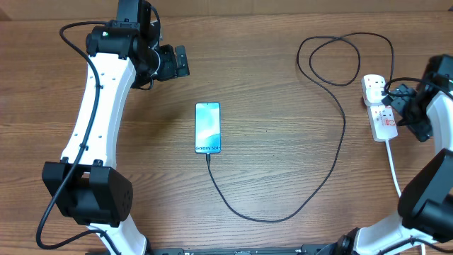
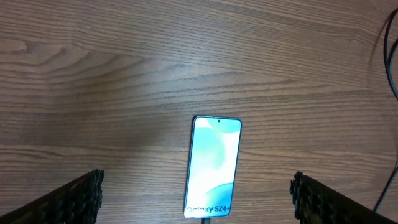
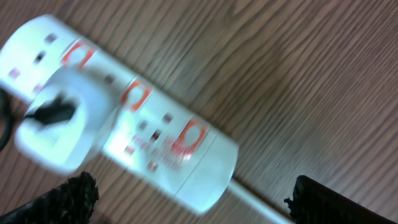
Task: Plug charger to phone and switch on socket
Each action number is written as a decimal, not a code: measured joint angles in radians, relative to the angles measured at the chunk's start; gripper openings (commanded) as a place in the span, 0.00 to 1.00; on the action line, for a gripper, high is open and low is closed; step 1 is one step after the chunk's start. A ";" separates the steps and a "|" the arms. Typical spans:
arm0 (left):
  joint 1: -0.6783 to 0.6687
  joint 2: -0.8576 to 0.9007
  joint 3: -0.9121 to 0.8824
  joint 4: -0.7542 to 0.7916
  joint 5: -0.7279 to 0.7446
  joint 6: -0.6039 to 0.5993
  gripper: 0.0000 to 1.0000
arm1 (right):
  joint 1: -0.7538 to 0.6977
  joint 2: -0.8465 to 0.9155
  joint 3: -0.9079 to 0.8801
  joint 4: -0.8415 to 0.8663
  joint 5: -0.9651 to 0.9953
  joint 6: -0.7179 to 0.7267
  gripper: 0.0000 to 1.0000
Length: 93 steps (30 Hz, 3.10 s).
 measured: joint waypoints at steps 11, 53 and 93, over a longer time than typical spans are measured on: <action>0.000 0.000 0.000 0.000 0.000 0.000 1.00 | -0.046 0.055 -0.022 0.151 0.000 0.000 1.00; 0.000 0.000 0.000 0.000 0.000 0.000 1.00 | -0.052 0.142 -0.084 0.278 -0.013 0.006 1.00; 0.000 0.000 0.000 0.000 0.000 0.000 1.00 | -0.053 0.142 -0.072 0.264 -0.087 -0.005 1.00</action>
